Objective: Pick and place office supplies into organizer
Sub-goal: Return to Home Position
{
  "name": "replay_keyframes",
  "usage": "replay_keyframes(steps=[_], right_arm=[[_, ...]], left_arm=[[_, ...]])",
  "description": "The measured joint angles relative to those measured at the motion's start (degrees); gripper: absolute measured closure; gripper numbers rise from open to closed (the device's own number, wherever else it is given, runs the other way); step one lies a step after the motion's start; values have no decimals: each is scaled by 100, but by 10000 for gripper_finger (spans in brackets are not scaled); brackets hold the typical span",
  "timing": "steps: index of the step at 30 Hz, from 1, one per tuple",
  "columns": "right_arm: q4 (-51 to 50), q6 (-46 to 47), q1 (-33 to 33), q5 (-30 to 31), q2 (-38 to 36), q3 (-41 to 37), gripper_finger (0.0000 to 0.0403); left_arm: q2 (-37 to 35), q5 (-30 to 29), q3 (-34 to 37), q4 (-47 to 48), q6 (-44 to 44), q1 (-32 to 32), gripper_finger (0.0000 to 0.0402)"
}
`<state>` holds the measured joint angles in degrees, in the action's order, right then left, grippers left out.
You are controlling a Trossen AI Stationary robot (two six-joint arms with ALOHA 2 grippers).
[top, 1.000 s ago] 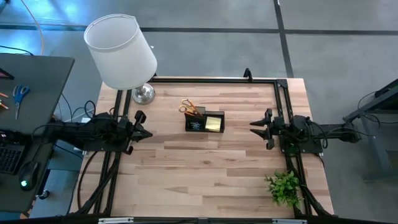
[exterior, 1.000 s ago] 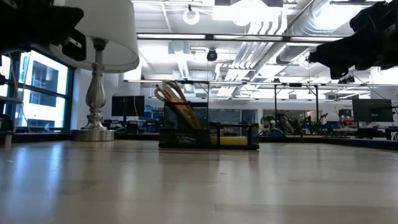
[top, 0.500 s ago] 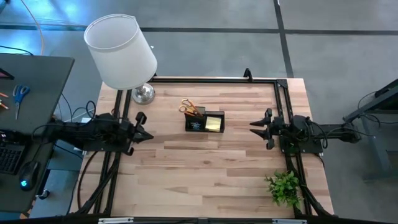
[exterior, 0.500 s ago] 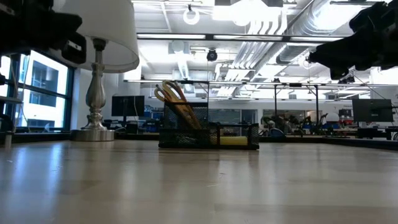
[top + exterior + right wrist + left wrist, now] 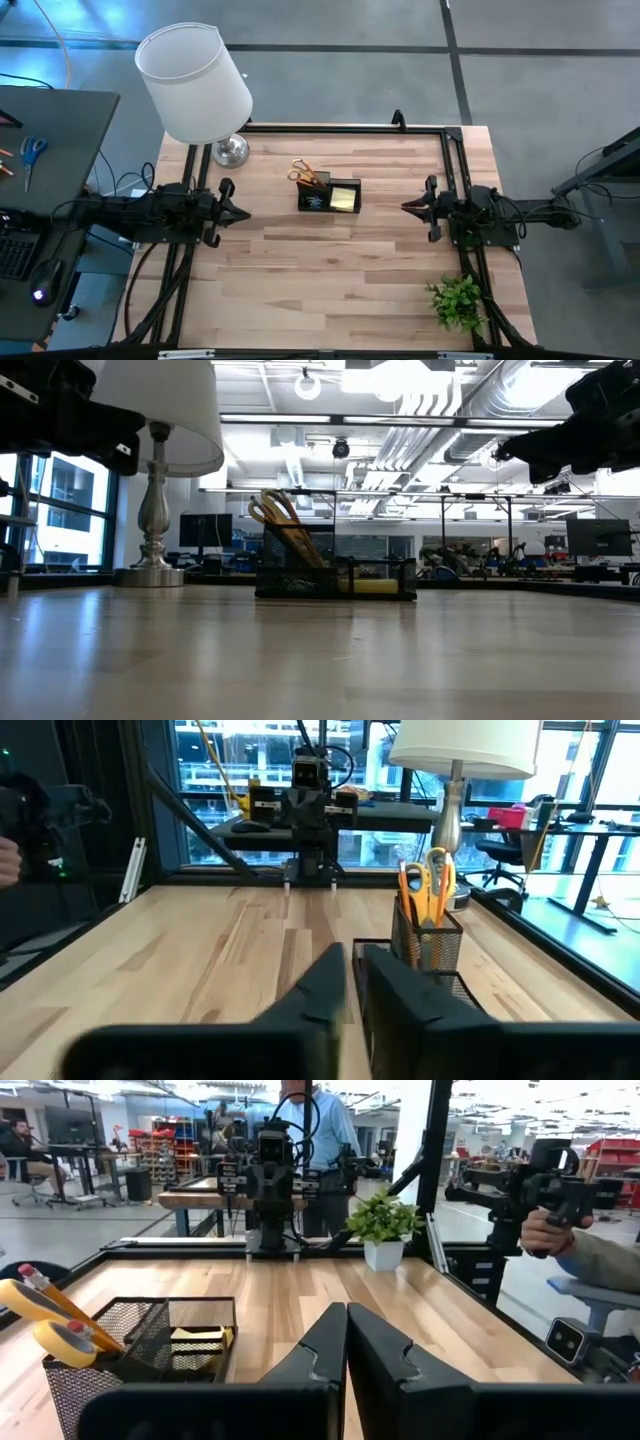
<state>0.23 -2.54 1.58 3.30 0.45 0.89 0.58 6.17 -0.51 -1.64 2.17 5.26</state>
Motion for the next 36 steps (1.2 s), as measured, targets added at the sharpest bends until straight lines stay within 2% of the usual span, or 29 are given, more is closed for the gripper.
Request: replay_keyframes(steps=[3, 8, 14, 20, 26, 36], right_arm=[[0, -32, 0, 9, 0, 0, 396], [20, 192, 0, 114, 0, 0, 373], [-4, 259, 2, -80, 2, 0, 361], [-2, 216, 0, -30, 2, 0, 368], [16, -79, -4, 91, 2, 0, 399], [39, 272, -4, 219, 0, 0, 390]], left_arm=[[0, -2, 0, -1, 0, 0, 398], [0, -24, 0, 2, 0, 0, 397], [0, -48, 0, 4, 0, 0, 397], [0, -90, 0, 10, -8, 0, 397], [0, -92, 0, 13, -44, 0, 397], [0, -369, 0, 65, -85, 0, 399]])
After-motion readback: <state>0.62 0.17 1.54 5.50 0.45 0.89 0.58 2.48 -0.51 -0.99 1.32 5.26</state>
